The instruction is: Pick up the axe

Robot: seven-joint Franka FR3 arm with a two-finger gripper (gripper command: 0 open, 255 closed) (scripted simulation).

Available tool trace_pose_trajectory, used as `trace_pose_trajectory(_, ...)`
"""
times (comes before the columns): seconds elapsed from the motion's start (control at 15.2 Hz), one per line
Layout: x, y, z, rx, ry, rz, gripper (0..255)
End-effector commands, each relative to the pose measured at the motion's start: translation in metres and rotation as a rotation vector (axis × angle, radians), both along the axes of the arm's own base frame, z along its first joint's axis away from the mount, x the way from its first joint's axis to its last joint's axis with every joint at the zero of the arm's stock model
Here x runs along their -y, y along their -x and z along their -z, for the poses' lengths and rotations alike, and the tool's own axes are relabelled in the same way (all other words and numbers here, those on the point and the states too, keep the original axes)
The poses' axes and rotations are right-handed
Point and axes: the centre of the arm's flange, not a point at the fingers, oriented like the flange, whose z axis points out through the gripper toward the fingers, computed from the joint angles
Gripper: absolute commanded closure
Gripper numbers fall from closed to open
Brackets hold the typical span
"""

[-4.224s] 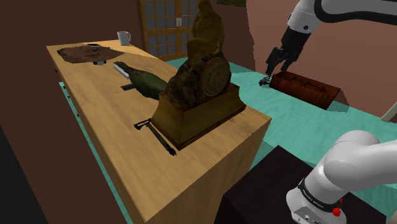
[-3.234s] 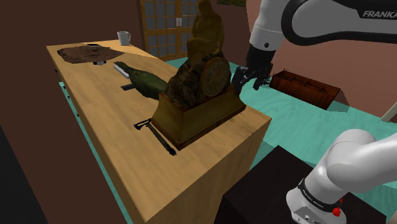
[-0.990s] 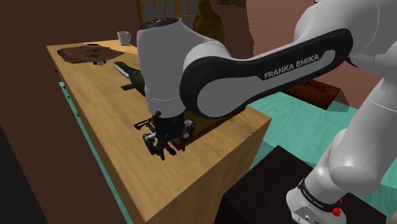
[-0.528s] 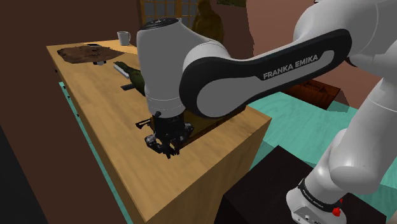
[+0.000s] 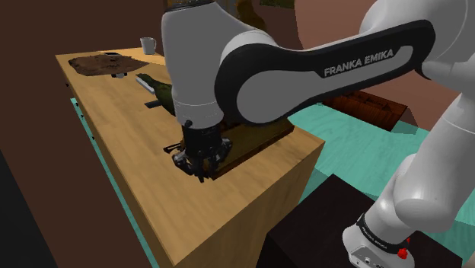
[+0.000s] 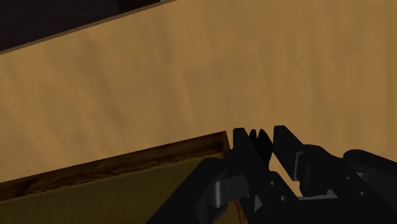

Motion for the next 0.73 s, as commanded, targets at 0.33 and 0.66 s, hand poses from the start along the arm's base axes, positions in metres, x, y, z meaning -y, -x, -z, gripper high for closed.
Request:
trace_pose_trajectory(0.33,-0.001,0.001,-0.036,-0.002,0.001,-0.002,255)
trace_pose_trajectory(0.66,-0.001,0.001,-0.053,-0.002,0.001,-0.002,255)
